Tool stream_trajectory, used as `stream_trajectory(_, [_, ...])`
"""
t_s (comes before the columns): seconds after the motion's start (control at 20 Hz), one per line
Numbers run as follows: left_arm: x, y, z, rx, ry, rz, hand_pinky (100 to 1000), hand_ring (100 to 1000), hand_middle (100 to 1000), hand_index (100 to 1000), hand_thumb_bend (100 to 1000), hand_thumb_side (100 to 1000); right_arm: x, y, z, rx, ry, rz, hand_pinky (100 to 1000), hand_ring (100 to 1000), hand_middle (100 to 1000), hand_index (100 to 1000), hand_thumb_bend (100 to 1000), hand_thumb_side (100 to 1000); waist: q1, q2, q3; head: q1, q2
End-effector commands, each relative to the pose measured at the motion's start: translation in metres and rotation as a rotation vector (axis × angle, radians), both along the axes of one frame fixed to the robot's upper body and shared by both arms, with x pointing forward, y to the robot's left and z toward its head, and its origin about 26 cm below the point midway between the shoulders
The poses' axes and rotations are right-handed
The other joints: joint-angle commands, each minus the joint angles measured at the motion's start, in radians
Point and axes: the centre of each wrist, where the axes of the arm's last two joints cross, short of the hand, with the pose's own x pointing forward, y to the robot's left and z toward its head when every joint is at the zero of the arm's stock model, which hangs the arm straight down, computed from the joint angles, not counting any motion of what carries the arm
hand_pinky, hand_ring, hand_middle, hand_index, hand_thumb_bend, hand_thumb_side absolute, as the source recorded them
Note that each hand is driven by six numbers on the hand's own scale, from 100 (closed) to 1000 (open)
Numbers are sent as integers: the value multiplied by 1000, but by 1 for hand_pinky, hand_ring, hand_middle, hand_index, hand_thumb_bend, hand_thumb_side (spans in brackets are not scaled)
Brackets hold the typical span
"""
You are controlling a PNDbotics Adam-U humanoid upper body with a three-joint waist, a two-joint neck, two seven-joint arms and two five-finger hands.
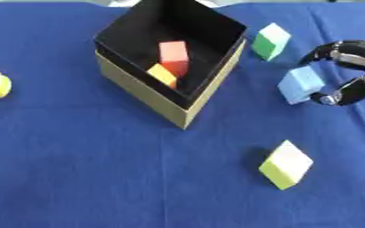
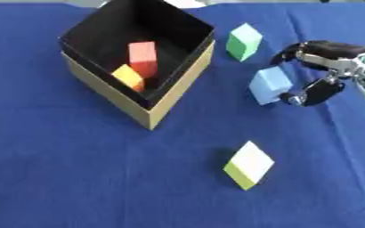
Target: Pick up objects on the table and place them in the box.
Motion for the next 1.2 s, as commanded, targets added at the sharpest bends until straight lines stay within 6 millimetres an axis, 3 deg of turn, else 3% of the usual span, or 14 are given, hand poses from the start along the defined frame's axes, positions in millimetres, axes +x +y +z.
stream_trajectory(0.05, [-2, -1, 8, 13, -27, -17, 825, 855, 842, 895, 247, 750, 0, -6, 8, -3, -32, -15, 871, 878, 758, 820, 310, 100, 3, -17, 4, -5, -14])
stream_trajectory(0.25, [-2, -2, 8, 10, -25, -20, 825, 855, 843, 896, 242, 752, 2, -5, 8, 27, -56, -4, 843, 795, 579, 629, 261, 100, 3, -13, 5, -4, -8])
stream_trajectory(0.35, [-2, -1, 8, 11, -26, -19, 825, 855, 843, 896, 240, 753, 2, -4, 10, 37, -76, 3, 837, 778, 530, 577, 242, 100, 3, -14, 0, -2, -5])
stream_trajectory(0.4, [-2, -1, 8, 11, -26, -19, 825, 855, 843, 896, 241, 759, 1, -4, 13, 43, -93, 7, 832, 768, 515, 558, 152, 100, 4, -15, -4, 0, -4])
stream_trajectory(0.45, [-2, -1, 8, 11, -26, -18, 825, 855, 843, 896, 240, 754, 0, -3, 15, 50, -108, 11, 832, 768, 515, 558, 223, 100, 4, -16, -6, 1, -3])
stream_trajectory(0.5, [-2, -1, 8, 11, -25, -18, 825, 855, 843, 896, 240, 754, -1, -2, 18, 58, -127, 15, 825, 749, 484, 514, 185, 100, 3, -18, -9, 2, -2])
stream_trajectory(0.95, [-3, 1, 8, 16, -24, -7, 824, 855, 843, 895, 245, 751, -14, 9, 41, 111, -252, 48, 817, 717, 455, 479, 118, 100, -5, -41, -30, 14, -1])
stream_trajectory(1.2, [-3, 2, 8, 24, -25, -3, 823, 855, 843, 895, 249, 749, -21, 30, 69, 117, -304, 128, 823, 728, 491, 524, 100, 100, -9, -58, -31, 24, 7])
